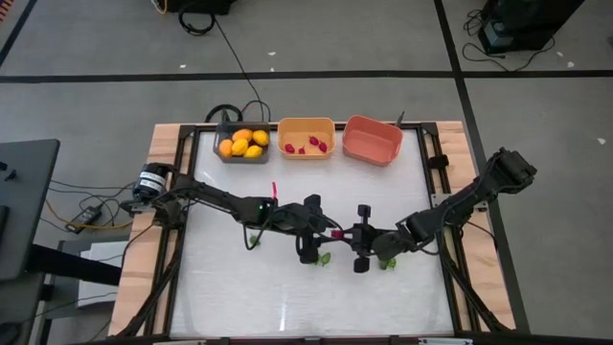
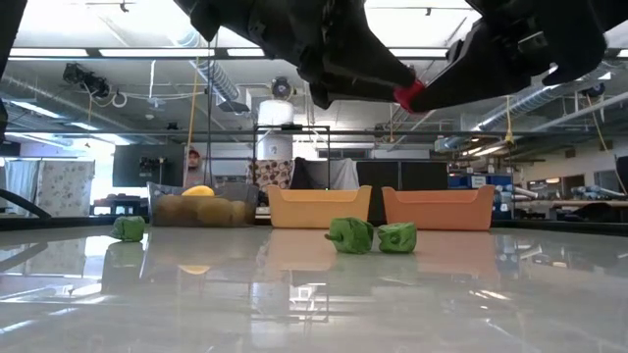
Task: Sort produce into baskets
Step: Put the red chili pepper into the yellow bin
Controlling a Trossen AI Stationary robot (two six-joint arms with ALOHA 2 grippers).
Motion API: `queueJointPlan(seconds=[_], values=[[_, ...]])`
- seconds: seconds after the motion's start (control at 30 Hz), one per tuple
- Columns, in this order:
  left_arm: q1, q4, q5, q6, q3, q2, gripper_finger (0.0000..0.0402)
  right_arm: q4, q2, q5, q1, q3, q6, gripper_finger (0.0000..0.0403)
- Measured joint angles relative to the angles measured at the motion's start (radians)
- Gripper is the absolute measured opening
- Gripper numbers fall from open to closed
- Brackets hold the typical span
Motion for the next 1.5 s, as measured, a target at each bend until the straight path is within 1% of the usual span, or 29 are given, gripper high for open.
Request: queueJointPlan(seconds=[0.13,0.27,0.4,0.5,0.53,0.6,0.67,0.83,1.0,1.1,1.2,1.33,1.4,1.5], values=[[0.001,-0.001,-0.002,-0.002,0.000,0.000,0.0148,0.004,0.000,0.008,-0.006,0.000,0.002,0.0043],[0.000,0.002,-0.002,-0.005,0.000,0.000,0.0102,0.011,0.000,0.006,-0.005,0.000,0.000,0.0045],[0.000,0.000,-0.002,-0.007,0.000,0.000,0.0060,0.015,0.000,0.011,-0.005,-0.001,-0.009,0.0060],[0.003,-0.003,-0.014,-0.006,0.000,-0.002,0.0046,0.014,0.000,0.037,-0.007,-0.002,0.006,0.0079],[0.007,-0.016,-0.026,-0.004,0.000,-0.008,0.0045,0.013,0.000,0.052,-0.009,-0.002,0.016,0.0086],[0.024,-0.074,-0.065,-0.004,0.001,-0.034,0.0045,0.006,0.001,0.121,-0.018,-0.001,0.075,0.0100],[0.058,-0.167,-0.095,-0.009,0.000,-0.078,0.0045,-0.037,0.000,0.179,-0.026,0.000,0.136,0.0114],[0.198,-0.260,-0.112,-0.026,0.000,-0.174,0.0045,-0.090,0.000,0.251,-0.031,-0.001,0.297,0.0147],[0.415,-0.327,-0.099,-0.015,0.000,-0.185,0.0045,-0.100,0.000,0.252,-0.054,0.000,0.376,0.0167],[0.552,-0.346,-0.087,-0.027,0.000,-0.156,0.0046,-0.106,0.000,0.238,-0.064,-0.001,0.383,0.0169],[0.656,-0.345,-0.087,-0.033,-0.001,-0.111,0.0049,-0.117,0.000,0.229,-0.069,-0.001,0.383,0.0169],[0.729,-0.340,-0.067,-0.052,0.000,-0.066,0.0071,-0.154,0.000,0.226,-0.078,-0.001,0.398,0.0170],[0.743,-0.351,-0.038,-0.052,-0.001,-0.052,0.0093,-0.182,0.000,0.223,-0.084,-0.001,0.418,0.0169],[0.741,-0.344,-0.020,-0.052,-0.001,-0.053,0.0133,-0.188,0.000,0.223,-0.093,-0.019,0.439,0.0171]])
